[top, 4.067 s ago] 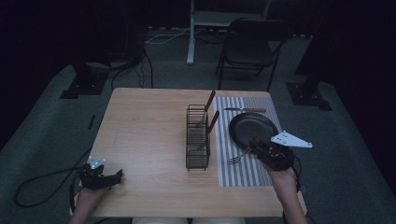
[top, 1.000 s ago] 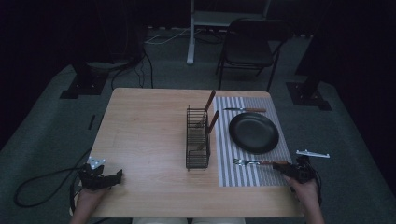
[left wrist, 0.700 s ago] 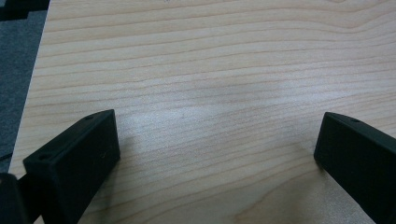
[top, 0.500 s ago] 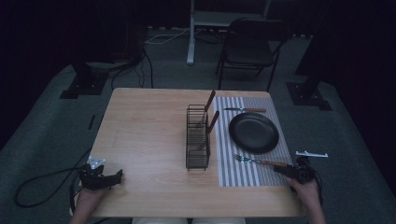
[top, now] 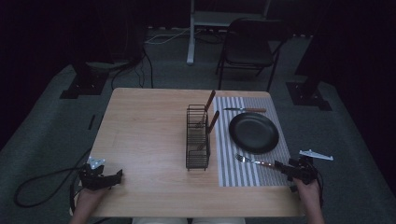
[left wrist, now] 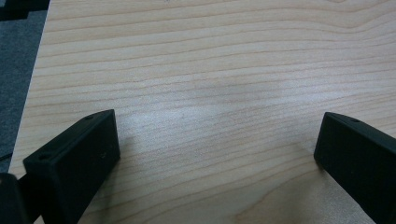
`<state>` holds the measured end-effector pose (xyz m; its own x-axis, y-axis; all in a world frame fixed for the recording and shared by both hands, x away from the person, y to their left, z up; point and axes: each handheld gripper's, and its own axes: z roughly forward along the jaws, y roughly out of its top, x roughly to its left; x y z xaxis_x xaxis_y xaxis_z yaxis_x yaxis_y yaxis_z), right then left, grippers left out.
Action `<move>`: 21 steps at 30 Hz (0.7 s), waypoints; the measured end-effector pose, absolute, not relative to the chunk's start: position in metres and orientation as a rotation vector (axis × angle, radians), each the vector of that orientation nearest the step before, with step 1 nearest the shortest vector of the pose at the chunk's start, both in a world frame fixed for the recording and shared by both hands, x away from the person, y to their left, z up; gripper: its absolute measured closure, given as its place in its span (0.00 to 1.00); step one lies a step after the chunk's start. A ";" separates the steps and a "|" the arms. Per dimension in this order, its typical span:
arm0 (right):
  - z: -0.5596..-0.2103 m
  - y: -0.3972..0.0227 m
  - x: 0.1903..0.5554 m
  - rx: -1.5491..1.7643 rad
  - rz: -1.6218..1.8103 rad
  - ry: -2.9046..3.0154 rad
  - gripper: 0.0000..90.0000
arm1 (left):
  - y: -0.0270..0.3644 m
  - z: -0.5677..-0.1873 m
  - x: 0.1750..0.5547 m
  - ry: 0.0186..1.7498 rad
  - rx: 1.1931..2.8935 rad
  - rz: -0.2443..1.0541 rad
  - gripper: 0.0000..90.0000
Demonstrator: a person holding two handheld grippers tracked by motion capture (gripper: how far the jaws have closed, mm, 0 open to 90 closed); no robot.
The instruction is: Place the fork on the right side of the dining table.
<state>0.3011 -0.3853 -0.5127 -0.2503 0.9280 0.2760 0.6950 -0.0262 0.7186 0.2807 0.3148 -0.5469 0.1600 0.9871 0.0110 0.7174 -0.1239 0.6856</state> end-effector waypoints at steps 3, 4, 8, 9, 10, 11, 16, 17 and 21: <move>-0.511 -0.381 0.295 1.702 1.181 1.973 0.24 | 0.315 -0.547 0.280 1.615 1.905 0.650 0.00; -0.511 -0.378 0.293 1.701 1.182 1.992 0.24 | 0.315 -0.547 0.280 1.615 1.905 0.651 0.00; -0.520 -0.368 0.283 1.685 1.130 2.082 0.23 | 0.315 -0.547 0.280 1.615 1.905 0.651 0.00; -0.523 -0.367 0.282 1.689 1.115 2.098 0.23 | 0.315 -0.547 0.280 1.615 1.905 0.651 0.00; -0.526 -0.367 0.281 1.693 1.103 2.106 0.23 | 0.315 -0.547 0.280 1.614 1.905 0.651 0.00; -0.528 -0.367 0.281 1.699 1.096 2.109 0.23 | 0.315 -0.547 0.280 1.615 1.905 0.651 0.00; -0.537 -0.370 0.285 1.720 1.077 2.096 0.23 | 0.315 -0.547 0.280 1.614 1.905 0.651 0.00; -0.538 -0.371 0.287 1.716 1.070 2.092 0.23 | 0.315 -0.547 0.280 1.615 1.905 0.651 0.00; -0.538 -0.373 0.294 1.714 1.066 2.085 0.21 | 0.315 -0.547 0.280 1.615 1.905 0.651 0.00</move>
<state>0.2944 -0.3728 -0.5383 -0.2837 0.9239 0.2568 0.7493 0.0465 0.6606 0.2802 0.3148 -0.5468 0.1597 0.9871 0.0109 0.7187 -0.1238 0.6842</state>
